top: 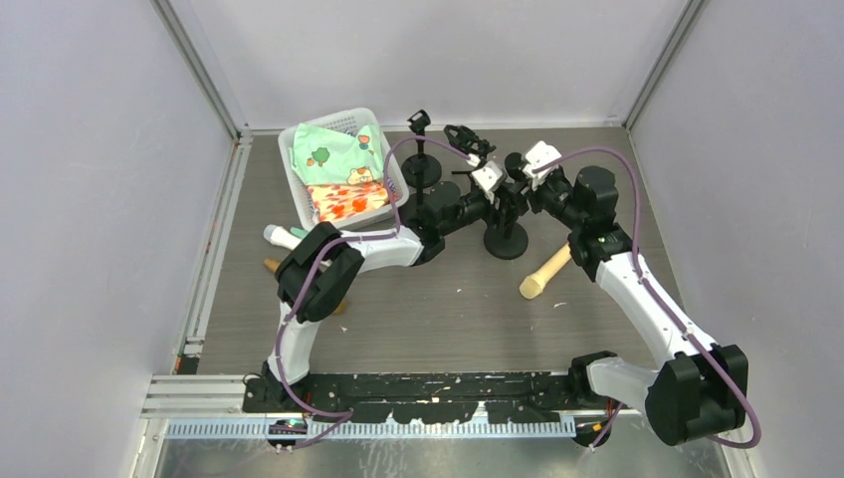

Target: Attach the microphones to the stand

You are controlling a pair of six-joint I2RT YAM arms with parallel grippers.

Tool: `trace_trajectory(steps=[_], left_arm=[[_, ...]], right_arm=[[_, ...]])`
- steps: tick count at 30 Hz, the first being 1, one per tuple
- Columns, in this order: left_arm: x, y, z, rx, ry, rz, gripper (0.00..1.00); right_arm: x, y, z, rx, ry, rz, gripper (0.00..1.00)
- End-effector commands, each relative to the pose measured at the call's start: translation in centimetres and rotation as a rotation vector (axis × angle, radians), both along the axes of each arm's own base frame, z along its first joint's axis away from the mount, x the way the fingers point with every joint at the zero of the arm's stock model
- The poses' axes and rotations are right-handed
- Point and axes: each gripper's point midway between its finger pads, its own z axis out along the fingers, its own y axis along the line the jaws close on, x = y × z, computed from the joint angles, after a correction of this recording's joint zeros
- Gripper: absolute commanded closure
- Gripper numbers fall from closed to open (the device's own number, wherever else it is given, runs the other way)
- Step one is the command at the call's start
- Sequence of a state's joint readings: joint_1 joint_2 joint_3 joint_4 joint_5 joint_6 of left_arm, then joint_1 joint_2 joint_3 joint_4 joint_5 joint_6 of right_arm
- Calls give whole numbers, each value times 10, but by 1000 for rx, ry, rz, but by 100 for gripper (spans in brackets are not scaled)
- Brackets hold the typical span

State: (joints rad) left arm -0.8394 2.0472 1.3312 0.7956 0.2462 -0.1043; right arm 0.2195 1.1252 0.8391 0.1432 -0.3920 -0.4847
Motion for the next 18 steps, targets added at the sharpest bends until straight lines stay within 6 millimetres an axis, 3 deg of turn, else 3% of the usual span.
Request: trace_trajectory(steps=[1,5,10,13,15,18], left_arm=[[11,3,22,-52,-43,27,41],[11,4,19,-46,-40,25,34],[8,6,20,-39,-48,19,26],[3,9,19,-31,-49,10,20],[-2,13,25,-36,-52,7,16],[-10,20,30,-43,-45,-1,11]], right_arm=[[-8,9,66,228,-114,3,32],[-18,3,90,288,-145,-27,27],[-49,4,91,379,-104,-1,26],[-69,-1,96,518,-75,-18,24],[-79,-13,103,646,-64,-83,25],[-82,-63,97,869,-2,-392,26]])
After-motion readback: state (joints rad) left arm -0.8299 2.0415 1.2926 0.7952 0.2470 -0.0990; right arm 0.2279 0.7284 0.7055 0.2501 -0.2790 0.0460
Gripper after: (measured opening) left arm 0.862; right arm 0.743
